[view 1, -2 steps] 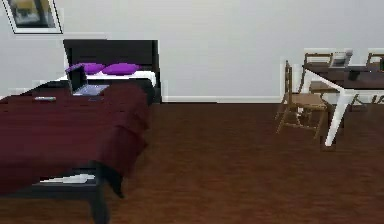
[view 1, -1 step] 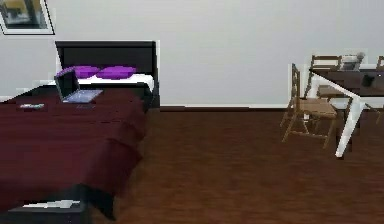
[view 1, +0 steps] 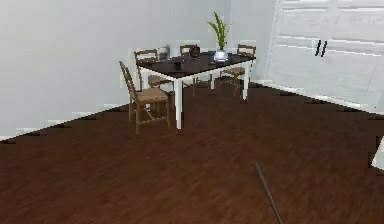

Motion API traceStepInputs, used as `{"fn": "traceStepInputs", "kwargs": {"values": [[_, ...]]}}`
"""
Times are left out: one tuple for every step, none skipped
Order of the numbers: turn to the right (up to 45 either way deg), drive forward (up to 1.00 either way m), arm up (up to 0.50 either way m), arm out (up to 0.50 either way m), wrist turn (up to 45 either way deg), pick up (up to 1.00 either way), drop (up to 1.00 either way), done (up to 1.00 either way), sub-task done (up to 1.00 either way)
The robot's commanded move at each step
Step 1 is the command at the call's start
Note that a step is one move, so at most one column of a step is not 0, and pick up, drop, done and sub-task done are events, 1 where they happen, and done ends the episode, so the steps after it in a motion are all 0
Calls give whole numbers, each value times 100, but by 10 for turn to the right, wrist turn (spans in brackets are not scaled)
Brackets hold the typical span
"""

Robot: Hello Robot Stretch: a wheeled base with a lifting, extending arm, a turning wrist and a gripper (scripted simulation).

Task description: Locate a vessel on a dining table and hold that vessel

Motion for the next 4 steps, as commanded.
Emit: {"fn": "traceStepInputs", "kwargs": {"values": [[0,100,0,0,0,0,0,0,0],[60,0,0,0,0,0,0,0,0],[0,55,0,0,0,0,0,0,0],[450,0,0,0,0,0,0,0,0]]}}
